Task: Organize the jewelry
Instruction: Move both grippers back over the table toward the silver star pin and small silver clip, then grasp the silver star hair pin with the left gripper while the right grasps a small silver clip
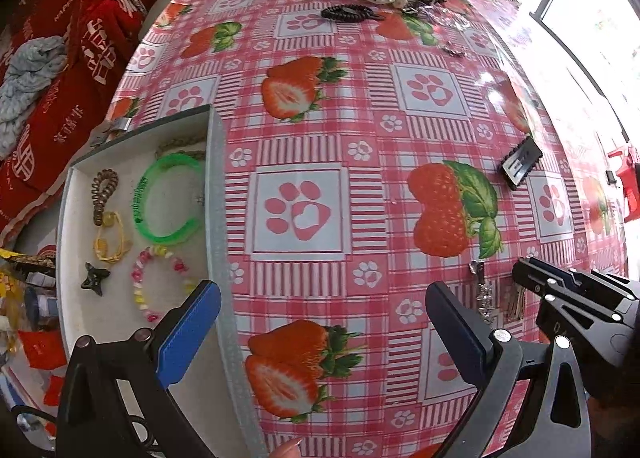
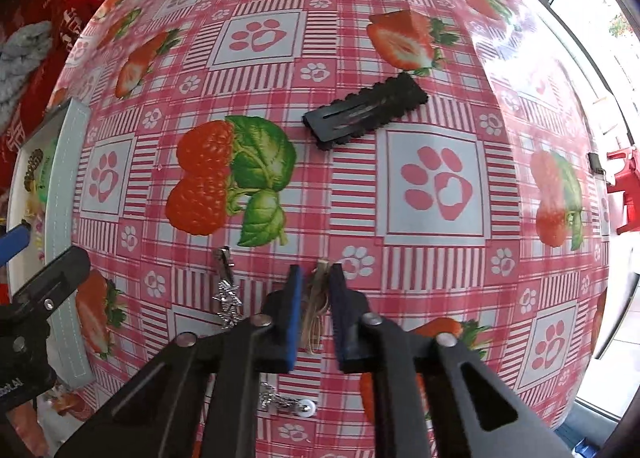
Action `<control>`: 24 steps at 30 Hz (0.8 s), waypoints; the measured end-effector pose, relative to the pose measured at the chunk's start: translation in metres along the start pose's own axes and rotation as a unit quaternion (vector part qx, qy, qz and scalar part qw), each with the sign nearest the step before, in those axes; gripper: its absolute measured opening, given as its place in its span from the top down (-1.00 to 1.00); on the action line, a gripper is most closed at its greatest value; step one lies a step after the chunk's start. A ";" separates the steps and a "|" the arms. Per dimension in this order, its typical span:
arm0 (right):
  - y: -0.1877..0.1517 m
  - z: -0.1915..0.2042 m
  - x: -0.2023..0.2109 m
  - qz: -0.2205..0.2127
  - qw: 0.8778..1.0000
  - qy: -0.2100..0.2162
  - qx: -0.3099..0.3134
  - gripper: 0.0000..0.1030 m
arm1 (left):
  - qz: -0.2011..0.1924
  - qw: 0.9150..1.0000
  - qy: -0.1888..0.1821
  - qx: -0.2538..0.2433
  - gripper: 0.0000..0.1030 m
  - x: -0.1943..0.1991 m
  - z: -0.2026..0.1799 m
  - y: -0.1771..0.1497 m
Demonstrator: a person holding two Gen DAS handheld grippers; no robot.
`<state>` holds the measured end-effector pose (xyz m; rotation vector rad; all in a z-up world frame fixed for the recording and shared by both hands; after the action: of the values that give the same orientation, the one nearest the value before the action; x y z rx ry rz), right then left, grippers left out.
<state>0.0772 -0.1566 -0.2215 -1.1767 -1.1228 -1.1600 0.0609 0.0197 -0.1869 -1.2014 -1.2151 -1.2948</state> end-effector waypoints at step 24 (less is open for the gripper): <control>-0.013 -0.067 0.015 -0.017 0.998 0.045 -0.051 0.83 | 0.051 0.996 -0.045 -0.060 -0.68 -0.035 -0.087 -0.005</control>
<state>0.0673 -0.2247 -0.2099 -1.1750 -1.0288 -1.2957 0.0536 -0.0660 -0.2241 -1.4029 -1.1370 -1.2632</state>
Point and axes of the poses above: each gripper's, at about its wrist camera, not at the fingertips, and x roughly against the way its jaws point, z to its left, y to its top, the point moved 2 cm from there along -x, roughly the way its jaws point, and after that the axes turned 11 degrees about z, right-handed, at the moved point
